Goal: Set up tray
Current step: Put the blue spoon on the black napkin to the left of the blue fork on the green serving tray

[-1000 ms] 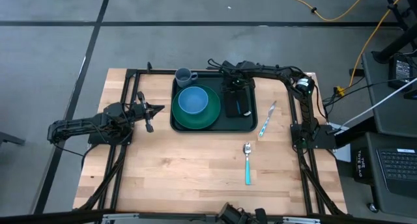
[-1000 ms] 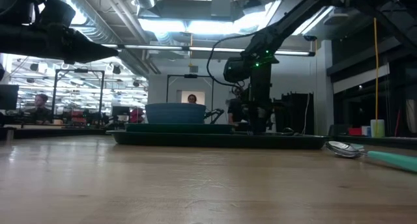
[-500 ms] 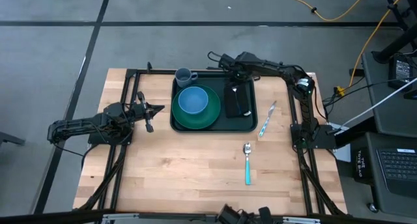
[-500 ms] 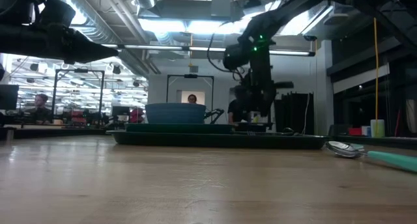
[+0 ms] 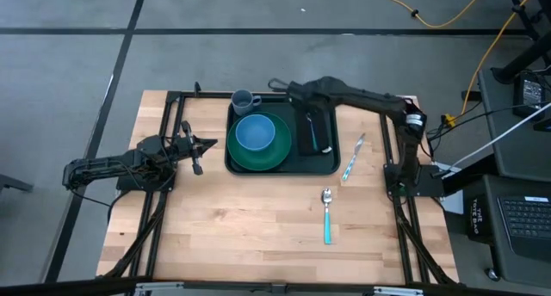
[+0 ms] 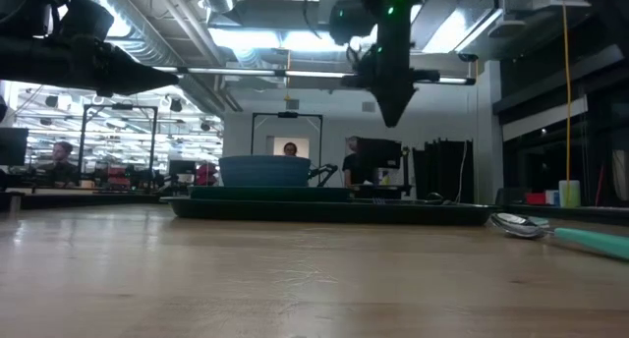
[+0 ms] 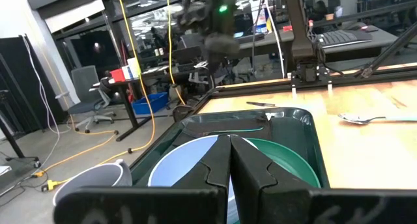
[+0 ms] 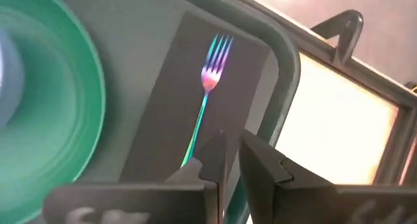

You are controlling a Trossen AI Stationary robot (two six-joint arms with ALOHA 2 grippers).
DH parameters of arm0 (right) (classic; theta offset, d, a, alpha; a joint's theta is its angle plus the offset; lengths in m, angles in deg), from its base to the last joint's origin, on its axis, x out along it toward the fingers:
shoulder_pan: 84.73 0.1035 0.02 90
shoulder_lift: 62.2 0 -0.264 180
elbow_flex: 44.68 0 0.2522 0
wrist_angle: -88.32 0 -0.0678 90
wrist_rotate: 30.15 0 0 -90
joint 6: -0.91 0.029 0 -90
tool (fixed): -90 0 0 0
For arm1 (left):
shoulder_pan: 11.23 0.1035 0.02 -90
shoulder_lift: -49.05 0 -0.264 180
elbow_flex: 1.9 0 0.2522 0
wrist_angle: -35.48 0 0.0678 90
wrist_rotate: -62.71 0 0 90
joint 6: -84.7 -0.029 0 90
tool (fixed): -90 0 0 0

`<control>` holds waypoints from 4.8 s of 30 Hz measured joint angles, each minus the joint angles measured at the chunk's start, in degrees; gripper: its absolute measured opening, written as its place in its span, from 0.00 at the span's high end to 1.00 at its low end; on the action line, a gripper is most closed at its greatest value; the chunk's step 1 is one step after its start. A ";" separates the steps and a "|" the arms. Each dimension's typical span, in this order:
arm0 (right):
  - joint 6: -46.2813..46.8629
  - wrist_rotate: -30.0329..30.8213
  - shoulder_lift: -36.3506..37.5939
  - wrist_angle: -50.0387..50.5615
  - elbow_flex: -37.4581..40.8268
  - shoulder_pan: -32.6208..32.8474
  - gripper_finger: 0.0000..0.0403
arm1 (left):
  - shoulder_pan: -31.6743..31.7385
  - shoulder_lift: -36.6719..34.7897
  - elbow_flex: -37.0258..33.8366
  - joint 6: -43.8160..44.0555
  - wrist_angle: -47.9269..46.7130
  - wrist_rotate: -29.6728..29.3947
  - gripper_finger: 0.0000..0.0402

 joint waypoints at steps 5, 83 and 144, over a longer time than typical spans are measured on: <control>6.39 4.24 5.88 -0.51 6.77 7.77 0.89 | -0.01 0.00 0.00 -0.01 0.00 0.00 0.99; 54.85 -16.60 2.52 -0.80 13.65 51.19 0.97 | 0.01 -0.01 -0.01 -0.01 0.00 -0.17 0.99; 69.83 -11.34 -10.09 -4.37 18.68 53.29 0.58 | -0.01 0.00 0.00 4.51 -0.26 1.09 0.99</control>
